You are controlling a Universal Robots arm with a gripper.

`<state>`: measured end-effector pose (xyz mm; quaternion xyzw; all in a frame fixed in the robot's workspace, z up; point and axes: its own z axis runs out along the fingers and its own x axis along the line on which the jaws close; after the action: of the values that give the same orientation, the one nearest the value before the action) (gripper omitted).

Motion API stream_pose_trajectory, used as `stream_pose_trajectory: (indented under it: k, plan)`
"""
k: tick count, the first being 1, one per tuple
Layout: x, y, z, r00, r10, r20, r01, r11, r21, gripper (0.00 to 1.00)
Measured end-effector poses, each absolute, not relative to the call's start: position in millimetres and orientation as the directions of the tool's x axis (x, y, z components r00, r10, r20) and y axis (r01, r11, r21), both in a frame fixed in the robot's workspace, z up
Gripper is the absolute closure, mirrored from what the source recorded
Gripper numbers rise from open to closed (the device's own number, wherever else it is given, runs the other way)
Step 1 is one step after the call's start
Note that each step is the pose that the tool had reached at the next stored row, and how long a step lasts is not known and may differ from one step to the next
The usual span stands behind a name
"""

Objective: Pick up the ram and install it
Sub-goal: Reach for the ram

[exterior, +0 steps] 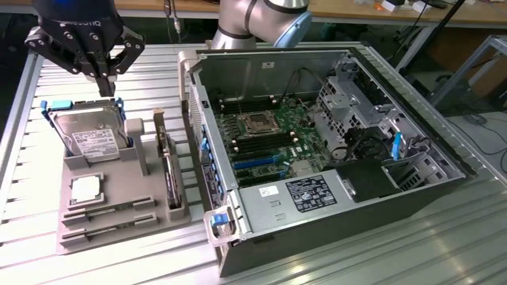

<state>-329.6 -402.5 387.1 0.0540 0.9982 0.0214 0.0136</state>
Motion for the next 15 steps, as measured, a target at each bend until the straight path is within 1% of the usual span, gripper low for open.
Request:
stream_pose_trajectory:
  k: [12,15]
  plan:
    - [-340.6,-402.5,387.1,-0.994,0.108,-0.025,0.107,0.993,0.044,0.89]
    - [-340.7,-410.5,387.0,-0.994,0.108,-0.025,0.107,0.993,0.044,0.89]
